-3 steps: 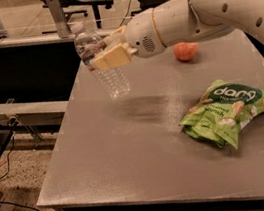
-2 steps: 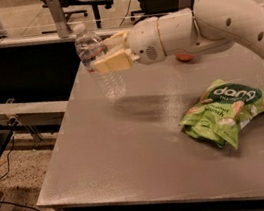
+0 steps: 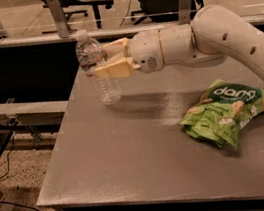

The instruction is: Place water bottle upright

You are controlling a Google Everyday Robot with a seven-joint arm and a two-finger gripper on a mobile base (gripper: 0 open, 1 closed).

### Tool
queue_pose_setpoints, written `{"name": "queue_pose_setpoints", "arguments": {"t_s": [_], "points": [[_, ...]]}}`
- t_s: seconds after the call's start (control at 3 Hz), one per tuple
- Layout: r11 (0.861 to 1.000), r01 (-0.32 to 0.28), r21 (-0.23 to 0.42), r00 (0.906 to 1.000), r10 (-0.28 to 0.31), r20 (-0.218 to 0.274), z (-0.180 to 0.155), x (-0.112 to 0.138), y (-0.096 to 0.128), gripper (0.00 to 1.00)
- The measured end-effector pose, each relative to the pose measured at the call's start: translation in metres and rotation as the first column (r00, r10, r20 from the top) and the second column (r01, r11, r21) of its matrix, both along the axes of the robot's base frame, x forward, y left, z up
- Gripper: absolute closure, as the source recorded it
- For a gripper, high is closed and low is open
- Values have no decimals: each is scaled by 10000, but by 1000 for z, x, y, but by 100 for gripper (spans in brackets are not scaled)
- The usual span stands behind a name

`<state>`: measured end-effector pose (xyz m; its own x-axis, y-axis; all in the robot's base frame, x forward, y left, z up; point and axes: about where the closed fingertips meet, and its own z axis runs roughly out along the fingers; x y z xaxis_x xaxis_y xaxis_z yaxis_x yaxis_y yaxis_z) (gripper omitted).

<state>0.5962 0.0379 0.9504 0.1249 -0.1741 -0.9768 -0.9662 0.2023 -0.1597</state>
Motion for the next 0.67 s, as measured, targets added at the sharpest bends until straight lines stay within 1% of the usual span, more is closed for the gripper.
{"name": "queue_pose_setpoints", "arguments": {"t_s": [0.33, 0.67], "points": [[9984, -308, 482, 9995, 304, 96, -6, 2, 3, 100], [9941, -571, 926, 9981, 547, 279, -8, 2, 6, 82]]}}
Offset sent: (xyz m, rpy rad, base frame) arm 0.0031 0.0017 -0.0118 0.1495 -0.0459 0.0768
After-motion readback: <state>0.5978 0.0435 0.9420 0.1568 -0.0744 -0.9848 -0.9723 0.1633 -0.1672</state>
